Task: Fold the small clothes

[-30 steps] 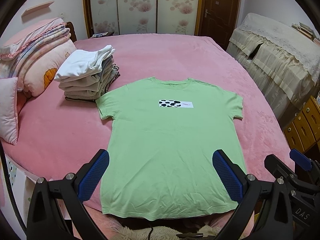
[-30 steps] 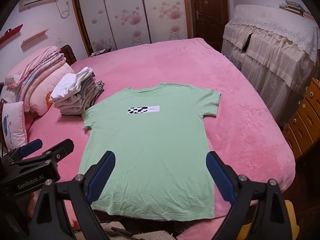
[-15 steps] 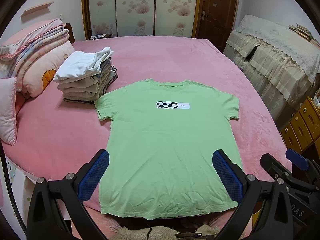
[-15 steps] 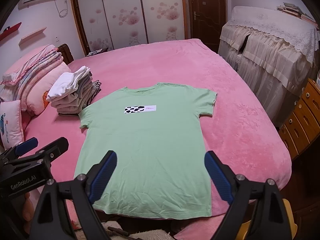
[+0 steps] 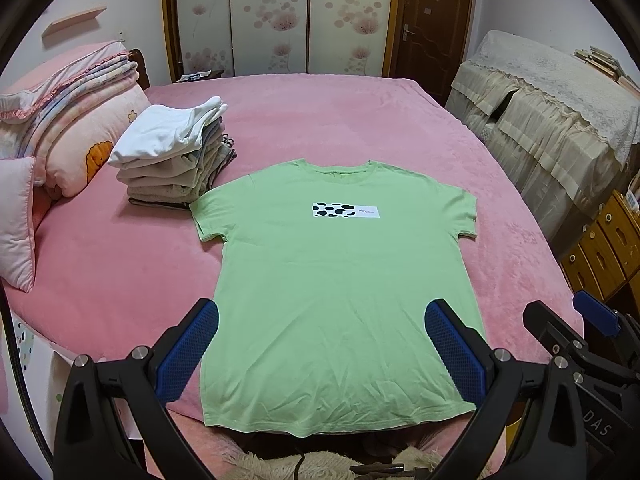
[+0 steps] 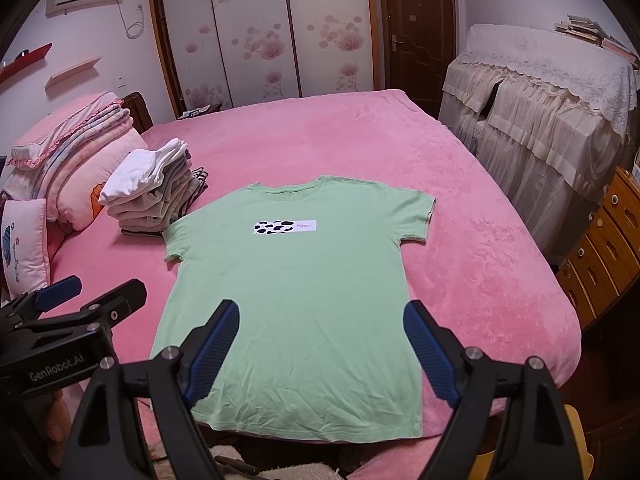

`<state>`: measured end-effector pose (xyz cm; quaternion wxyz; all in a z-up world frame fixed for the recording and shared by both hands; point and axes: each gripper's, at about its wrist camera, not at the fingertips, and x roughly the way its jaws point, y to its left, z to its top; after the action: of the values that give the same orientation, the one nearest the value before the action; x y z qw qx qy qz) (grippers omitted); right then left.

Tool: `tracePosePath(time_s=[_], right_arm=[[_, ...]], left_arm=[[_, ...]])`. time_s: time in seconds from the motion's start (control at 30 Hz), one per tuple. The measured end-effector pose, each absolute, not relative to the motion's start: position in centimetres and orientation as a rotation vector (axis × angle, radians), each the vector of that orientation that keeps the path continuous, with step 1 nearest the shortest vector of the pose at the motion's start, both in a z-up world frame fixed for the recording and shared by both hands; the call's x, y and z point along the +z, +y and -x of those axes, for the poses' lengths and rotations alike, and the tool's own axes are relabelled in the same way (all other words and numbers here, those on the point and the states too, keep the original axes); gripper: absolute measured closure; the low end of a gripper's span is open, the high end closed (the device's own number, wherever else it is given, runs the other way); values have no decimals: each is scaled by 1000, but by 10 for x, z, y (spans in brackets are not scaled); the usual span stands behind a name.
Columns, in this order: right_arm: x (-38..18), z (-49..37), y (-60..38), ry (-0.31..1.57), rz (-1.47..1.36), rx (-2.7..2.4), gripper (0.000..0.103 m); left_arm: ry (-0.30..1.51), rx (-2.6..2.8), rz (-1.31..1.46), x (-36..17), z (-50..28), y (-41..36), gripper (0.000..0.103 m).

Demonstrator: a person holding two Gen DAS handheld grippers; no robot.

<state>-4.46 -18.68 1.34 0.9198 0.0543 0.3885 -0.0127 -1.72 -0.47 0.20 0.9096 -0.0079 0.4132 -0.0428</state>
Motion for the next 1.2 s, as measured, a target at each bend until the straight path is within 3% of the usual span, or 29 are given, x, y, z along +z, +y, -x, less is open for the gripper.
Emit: tracePosePath(time_s=[1.1, 1.2], right_arm=[[5, 41, -190, 800, -99, 27, 18], [1, 36, -194, 809, -92, 24, 23]], left_arm=[[907, -99, -47, -10, 4, -20, 1], [912, -104, -57, -12, -4, -23, 1]])
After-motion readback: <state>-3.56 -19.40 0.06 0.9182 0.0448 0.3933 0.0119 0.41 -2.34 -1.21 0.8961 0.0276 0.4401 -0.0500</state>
